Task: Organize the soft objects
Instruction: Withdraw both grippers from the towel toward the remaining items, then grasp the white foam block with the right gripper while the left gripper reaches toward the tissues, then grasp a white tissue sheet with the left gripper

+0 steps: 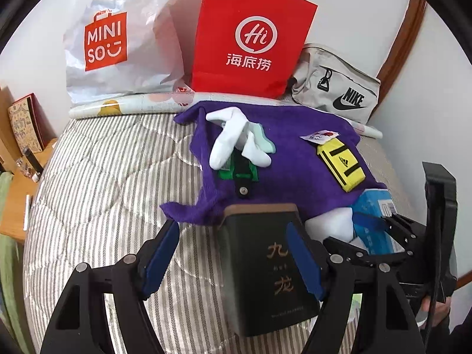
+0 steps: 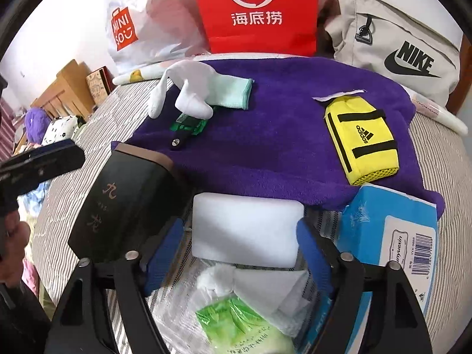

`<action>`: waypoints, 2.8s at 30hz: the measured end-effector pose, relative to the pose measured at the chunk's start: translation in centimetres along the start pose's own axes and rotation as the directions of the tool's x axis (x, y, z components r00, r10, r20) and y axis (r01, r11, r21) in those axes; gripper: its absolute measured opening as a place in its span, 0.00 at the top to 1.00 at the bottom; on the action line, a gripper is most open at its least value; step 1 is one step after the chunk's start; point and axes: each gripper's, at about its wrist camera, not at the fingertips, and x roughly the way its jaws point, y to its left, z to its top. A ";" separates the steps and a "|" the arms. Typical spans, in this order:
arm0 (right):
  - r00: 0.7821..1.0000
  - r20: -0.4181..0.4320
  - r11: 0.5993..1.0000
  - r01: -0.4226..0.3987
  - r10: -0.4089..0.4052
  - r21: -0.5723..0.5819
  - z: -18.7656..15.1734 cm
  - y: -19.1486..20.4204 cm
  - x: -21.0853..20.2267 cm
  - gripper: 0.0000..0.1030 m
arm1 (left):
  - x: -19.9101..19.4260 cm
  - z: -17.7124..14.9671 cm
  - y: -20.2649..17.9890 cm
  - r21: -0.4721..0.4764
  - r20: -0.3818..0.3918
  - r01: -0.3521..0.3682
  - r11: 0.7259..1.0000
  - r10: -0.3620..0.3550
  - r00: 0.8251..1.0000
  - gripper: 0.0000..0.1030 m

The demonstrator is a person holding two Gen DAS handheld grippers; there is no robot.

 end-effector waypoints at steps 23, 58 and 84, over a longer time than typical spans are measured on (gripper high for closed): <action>0.994 0.106 0.999 -0.030 0.028 0.018 -2.0 -1.6 -5.9 0.56 | -1.6 -3.8 -1.0 -0.043 -0.042 0.048 0.998 -0.049 0.998 0.29; 0.967 0.171 0.978 -0.200 0.187 0.065 -17.7 -10.7 -12.9 0.57 | 2.3 -6.7 -16.8 0.320 -0.008 0.004 0.947 -0.001 1.000 0.29; 0.968 0.206 0.988 -0.151 0.143 0.023 -18.5 -8.3 -10.5 0.57 | -3.0 -7.6 -14.0 0.250 0.091 0.019 0.968 -0.043 0.995 0.93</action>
